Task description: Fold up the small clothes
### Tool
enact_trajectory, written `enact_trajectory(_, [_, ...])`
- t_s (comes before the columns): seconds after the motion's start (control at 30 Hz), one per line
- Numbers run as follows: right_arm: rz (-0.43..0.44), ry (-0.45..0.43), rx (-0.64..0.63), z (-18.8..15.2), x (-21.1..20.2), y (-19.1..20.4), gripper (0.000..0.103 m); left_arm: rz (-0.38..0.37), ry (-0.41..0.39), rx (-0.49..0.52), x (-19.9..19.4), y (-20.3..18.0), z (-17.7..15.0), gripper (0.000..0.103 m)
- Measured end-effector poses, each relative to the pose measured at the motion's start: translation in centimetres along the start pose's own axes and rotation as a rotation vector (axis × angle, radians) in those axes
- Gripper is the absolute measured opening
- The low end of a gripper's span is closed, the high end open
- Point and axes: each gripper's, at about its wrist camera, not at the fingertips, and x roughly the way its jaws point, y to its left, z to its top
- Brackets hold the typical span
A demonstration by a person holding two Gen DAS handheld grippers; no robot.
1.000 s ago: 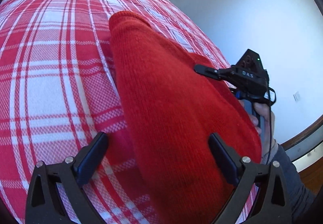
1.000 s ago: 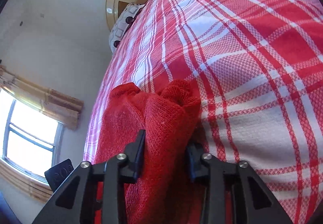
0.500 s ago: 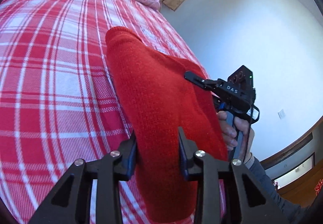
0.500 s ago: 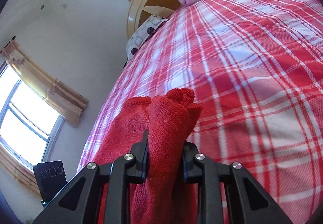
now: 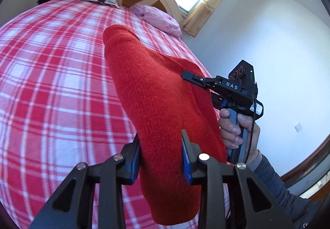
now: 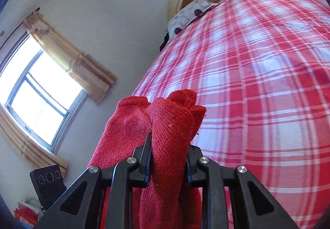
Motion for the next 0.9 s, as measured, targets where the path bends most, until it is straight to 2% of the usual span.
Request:
enact_trajectory(0.47, [0.091,0.141,-0.078,-2.2,10.6,9.1,0.025,0.116,-0.104,-0.101,-6.5,6.9,-1.4,0.035])
enact_trajectory(0.7, [0.098,0.199,-0.110,-3.3,14.9,11.7,0.025,0.146,-0.131,-0.156,-9.0,9.9,-2.8,0.035])
enact_trajectory(0.9, [0.092,0.243,-0.122,-4.2,18.0,12.8,0.025,0.161,-0.118,-0.216,-8.9,12.3,-3.9,0.035])
